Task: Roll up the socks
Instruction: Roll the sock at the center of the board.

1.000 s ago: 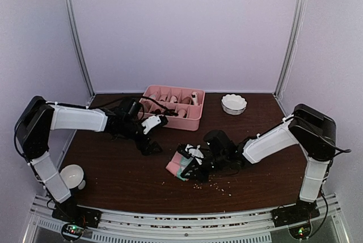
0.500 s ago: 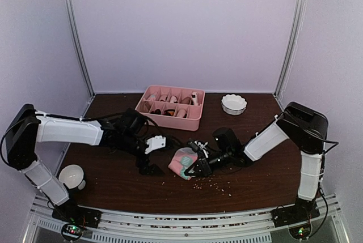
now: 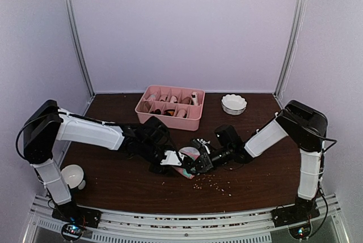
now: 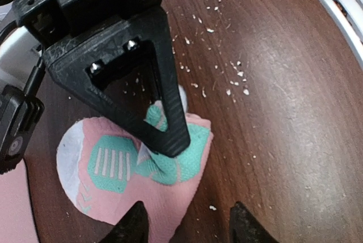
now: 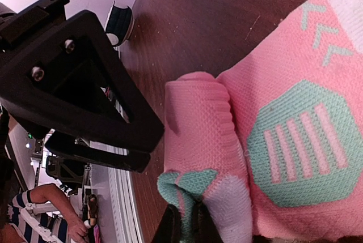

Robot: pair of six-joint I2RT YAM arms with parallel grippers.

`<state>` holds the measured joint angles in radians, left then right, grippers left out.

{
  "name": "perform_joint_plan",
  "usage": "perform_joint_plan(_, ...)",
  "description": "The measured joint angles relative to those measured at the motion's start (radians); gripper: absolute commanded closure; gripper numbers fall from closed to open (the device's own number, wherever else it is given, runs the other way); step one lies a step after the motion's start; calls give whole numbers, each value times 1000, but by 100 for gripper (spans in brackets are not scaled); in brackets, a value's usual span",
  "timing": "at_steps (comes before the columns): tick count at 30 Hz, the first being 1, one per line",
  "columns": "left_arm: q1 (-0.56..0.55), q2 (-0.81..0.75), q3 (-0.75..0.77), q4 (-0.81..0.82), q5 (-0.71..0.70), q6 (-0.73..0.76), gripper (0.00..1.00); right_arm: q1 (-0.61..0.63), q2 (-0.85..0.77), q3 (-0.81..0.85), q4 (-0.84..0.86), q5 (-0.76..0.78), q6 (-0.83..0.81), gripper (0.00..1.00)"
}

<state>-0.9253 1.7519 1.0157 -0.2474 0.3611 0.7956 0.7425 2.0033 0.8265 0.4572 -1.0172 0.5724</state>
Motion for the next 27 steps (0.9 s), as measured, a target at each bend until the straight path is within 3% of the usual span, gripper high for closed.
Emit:
perform_joint_plan(10,-46,60,11,81,-136,11,50,-2,0,-2,16,0,39,98)
perform_joint_plan(12,-51,72,16,89,-159,19,55,-3,0,-3,23,0,45,98)
perform_joint_plan(15,-58,91,28,97,-185,33,73,-3,0,-7,34,0,58,96)
perform_joint_plan(19,-65,109,42,98,-203,42,87,-8,-2,-11,43,0,72,88)
perform_joint_plan(21,-68,111,45,96,-204,39,94,-8,-5,-20,56,-1,85,64)
perform_joint_plan(22,-70,113,49,95,-203,36,96,-9,-7,-27,67,-4,101,60)
perform_joint_plan(27,-69,113,53,84,-182,3,98,-9,-49,-66,116,8,112,61)
